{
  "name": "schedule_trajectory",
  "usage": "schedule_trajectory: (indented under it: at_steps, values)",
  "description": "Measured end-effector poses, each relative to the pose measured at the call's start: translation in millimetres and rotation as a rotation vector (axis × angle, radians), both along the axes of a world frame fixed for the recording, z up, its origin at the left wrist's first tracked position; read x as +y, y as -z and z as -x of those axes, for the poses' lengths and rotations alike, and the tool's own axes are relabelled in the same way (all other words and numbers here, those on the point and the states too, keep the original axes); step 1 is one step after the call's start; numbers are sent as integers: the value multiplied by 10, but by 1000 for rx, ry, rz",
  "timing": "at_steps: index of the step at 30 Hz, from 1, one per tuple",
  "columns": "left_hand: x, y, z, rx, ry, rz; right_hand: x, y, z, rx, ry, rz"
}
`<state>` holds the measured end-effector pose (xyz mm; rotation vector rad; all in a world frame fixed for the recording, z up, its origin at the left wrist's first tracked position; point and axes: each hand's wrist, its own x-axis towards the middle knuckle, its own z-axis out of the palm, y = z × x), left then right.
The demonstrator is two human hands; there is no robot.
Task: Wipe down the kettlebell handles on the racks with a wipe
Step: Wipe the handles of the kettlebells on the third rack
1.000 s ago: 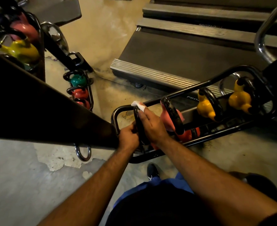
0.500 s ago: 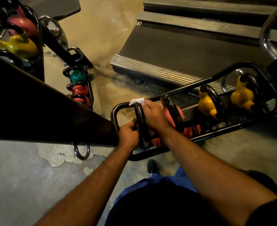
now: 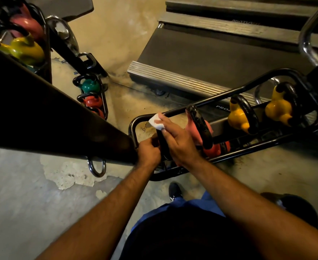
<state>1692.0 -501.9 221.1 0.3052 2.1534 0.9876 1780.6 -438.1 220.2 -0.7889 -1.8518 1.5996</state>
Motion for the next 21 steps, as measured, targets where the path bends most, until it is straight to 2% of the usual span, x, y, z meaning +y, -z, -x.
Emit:
schedule_trajectory:
  at_steps: [3, 6, 11, 14, 15, 19, 21]
  values:
    - [18, -18, -37, -122, -127, -77, -125, 15, -180, 2, -59, -93]
    - [24, -24, -43, -195, -176, -105, -213, -1, -333, 11, -38, -54]
    - [-21, -21, -23, -9, 42, -54, -180, -138, -410, 25, 208, -7]
    - [-31, -39, -25, 35, 102, -31, -182, -170, -412, -48, 245, 19]
    - [-34, -45, -22, 55, 111, -23, -189, -170, -391, -77, 251, 79]
    - [-35, -108, -49, 96, 140, -51, -170, -129, -218, -114, 292, 526]
    - [-34, -130, -64, 115, 151, -39, -155, -82, -156, -149, 308, 597]
